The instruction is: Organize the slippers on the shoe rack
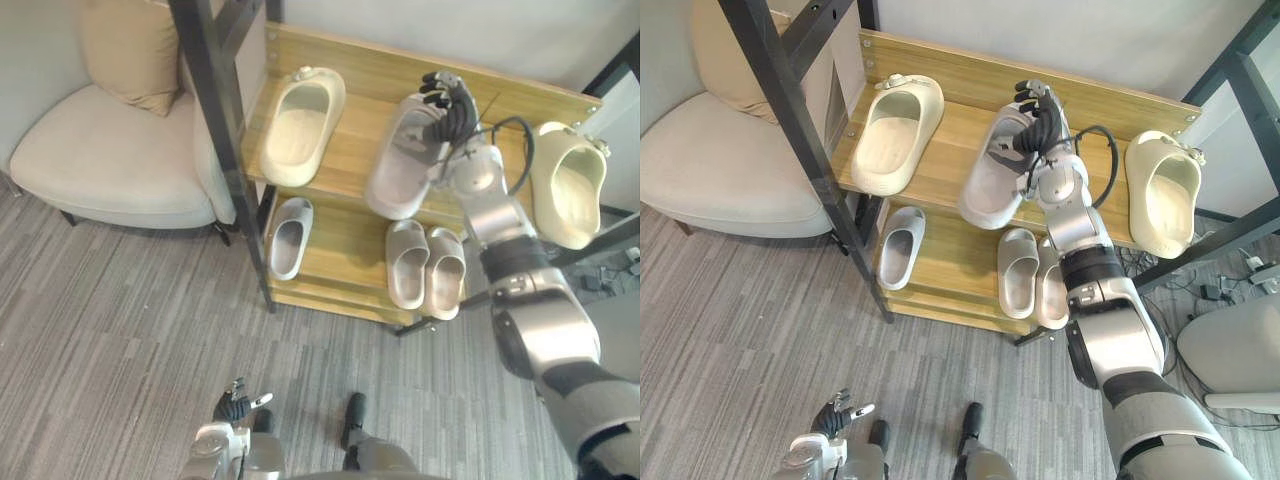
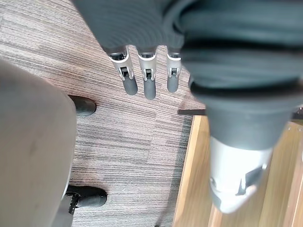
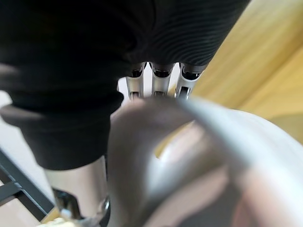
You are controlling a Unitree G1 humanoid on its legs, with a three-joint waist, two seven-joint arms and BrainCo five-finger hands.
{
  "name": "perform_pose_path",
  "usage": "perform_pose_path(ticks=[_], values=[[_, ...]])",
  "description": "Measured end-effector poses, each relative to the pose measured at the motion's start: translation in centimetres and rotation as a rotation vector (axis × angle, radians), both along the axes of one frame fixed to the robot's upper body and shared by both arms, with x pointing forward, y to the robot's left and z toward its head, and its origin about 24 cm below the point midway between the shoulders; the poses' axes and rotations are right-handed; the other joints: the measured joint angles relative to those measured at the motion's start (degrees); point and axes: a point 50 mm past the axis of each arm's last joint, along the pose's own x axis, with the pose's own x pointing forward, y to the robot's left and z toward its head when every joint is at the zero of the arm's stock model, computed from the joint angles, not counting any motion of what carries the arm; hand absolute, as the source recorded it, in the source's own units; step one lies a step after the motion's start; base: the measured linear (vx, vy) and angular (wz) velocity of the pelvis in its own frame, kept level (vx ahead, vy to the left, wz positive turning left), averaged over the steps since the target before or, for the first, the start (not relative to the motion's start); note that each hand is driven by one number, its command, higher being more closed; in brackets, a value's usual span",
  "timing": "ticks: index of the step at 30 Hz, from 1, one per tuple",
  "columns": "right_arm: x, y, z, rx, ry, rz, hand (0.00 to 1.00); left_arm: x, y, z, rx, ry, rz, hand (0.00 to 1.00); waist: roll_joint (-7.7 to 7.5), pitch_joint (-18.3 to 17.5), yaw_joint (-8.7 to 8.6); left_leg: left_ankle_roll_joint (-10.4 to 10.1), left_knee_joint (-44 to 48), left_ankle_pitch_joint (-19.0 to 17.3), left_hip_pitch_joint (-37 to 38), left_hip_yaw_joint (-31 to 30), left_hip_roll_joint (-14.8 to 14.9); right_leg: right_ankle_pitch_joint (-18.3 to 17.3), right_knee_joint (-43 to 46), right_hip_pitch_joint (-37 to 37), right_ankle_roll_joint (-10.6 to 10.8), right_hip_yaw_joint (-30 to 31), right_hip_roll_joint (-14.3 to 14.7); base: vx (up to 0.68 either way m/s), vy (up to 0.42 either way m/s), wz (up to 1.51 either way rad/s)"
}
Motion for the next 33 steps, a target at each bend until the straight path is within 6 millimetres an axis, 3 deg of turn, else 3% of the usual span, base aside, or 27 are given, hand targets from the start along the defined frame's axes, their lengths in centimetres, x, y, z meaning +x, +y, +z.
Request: perform_pose_path(ticks=[13,33], values=[[-0.6,-0.2,0.6,0.055,-0.054,0.033,1.0,0.0,0.0,0.0,0.001,0.002,-0.001,0.0,-0.01,0.2,-0.02,-0.1,0.2,-0.1,0.5,0.8,0.0,0.0,0.0,0.1,0.0,1.0,0.1,-0.01,-0.004,-0.03],[-3.4,-3.6,-4.0,0.145,-0.087,-0.026,1.0,-0.7,0.1,-0.3,0.004,0.027,0.001,0.0,-0.29,-1.1,-0.79,-0.1,-0.2,-0.1,3.0,1.6,-0.2,0.1,0.0,2.0,0.1,1.9,0.0,0.0,0.001,-0.02]])
